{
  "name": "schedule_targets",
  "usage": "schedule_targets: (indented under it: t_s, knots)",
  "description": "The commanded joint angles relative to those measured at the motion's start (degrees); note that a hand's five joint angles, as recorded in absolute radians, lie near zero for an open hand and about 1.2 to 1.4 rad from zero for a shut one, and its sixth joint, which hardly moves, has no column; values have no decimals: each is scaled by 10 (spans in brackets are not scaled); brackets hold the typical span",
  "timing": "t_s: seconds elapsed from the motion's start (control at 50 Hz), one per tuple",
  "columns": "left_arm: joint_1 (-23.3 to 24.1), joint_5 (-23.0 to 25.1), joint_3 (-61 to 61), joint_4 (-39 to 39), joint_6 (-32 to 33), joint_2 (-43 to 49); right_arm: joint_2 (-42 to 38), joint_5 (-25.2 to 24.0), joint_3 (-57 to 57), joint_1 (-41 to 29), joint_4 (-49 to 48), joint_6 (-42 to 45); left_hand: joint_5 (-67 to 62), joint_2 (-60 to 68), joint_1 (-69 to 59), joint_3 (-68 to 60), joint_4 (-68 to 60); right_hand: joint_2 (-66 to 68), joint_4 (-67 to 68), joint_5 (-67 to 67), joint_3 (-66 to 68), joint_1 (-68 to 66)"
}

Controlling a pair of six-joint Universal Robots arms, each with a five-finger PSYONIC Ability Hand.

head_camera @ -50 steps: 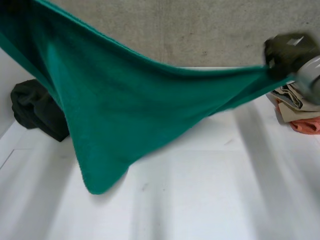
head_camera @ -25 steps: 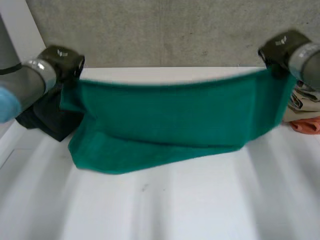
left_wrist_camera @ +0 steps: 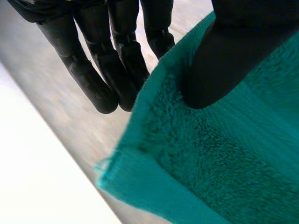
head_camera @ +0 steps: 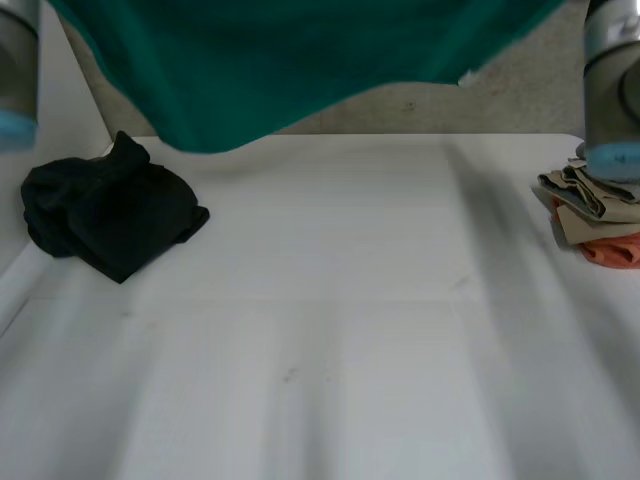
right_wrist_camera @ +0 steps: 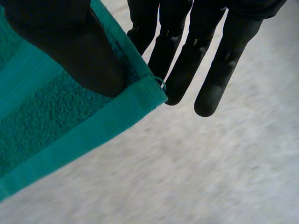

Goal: Fold the laundry.

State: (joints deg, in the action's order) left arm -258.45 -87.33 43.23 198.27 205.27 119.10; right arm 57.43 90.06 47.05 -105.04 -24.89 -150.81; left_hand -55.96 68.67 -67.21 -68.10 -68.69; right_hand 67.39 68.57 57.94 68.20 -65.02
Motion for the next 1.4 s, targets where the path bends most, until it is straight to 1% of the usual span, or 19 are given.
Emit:
schedule_targets:
  t_s: [0.02, 0.18, 0.26, 0.34, 0.48, 0.5, 0.56, 0.58, 0.62, 0.68, 0.8, 0.9, 0.98, 1.08, 1.16, 1.22, 1.3, 1.34, 1.4]
  knots:
    - [-3, 22, 134, -1, 3, 10, -1, -39, 105, 1, 23, 3, -140, 113, -128, -119, -113, 126, 114, 121, 118, -150]
    - [-6, 23, 258, -15, 42, 39, -43, -81, 193, 17, 98, 54, -140, 113, -128, -119, -113, 126, 114, 121, 118, -150]
    - [-2, 28, 319, -48, 69, 25, -46, -83, 222, 32, 175, 100, -140, 113, -128, -119, -113, 126, 114, 121, 118, -150]
    - [4, 35, 377, -104, 99, -11, -24, -85, 253, 47, 278, 146, -140, 113, -128, -119, -113, 126, 114, 121, 118, -150]
    - [12, 36, 461, -277, 173, -85, 77, -89, 316, 104, 539, 267, -140, 113, -128, -119, -113, 126, 114, 121, 118, -150]
    - [14, 34, 475, -332, 193, -100, 95, -95, 328, 119, 598, 303, -140, 113, -128, -119, -113, 126, 114, 121, 118, -150]
    - [15, 31, 491, -411, 217, -118, 117, -105, 346, 141, 673, 362, -140, 113, -128, -119, -113, 126, 114, 121, 118, -150]
    - [17, 32, 496, -455, 233, -125, 125, -116, 355, 153, 707, 399, -140, 113, -128, -119, -113, 126, 114, 121, 118, -150]
    - [19, 31, 496, -494, 245, -127, 131, -128, 361, 161, 717, 430, -140, 113, -128, -119, -113, 126, 114, 121, 118, -150]
    - [27, 31, 482, -518, 261, -122, 125, -136, 370, 158, 700, 453, -140, 113, -128, -119, -113, 126, 114, 121, 118, -150]
    - [44, 14, 417, -461, 249, -88, 81, -111, 340, 128, 618, 395, -140, 113, -128, -119, -113, 126, 114, 121, 118, -150]
    - [71, -18, 331, -389, 224, -30, 27, -68, 289, 102, 516, 323, -140, 113, -128, -119, -113, 126, 114, 121, 118, -150]
    - [81, -34, 266, -329, 218, 26, -2, -51, 259, 90, 447, 285, -140, 113, -128, -119, -113, 126, 114, 121, 118, -150]
    - [75, -57, 152, -254, 245, 82, -12, -46, 200, 71, 326, 233, -140, 113, -128, -119, -113, 126, 114, 121, 118, -150]
    - [60, -70, 28, -185, 254, 70, 7, -17, 129, 58, 199, 183, -140, 113, -128, -119, -113, 126, 114, 121, 118, -150]
    - [52, -64, -42, -113, 214, 39, 45, 13, 85, 53, 106, 136, -140, 113, -128, -119, -113, 126, 114, 121, 118, -150]
    - [47, -39, -81, -25, 137, 7, 89, 25, 66, 45, 24, 81, -140, 113, -128, -119, -113, 126, 114, 121, 118, -150]
    - [46, -30, -88, -13, 114, 2, 100, 24, 65, 40, 6, 68, -140, 113, -128, -119, -113, 126, 114, 121, 118, -150]
    - [41, -28, -97, -46, 96, 3, 112, 24, 66, 30, -2, 64, -140, 113, -128, -119, -113, 126, 114, 121, 118, -150]
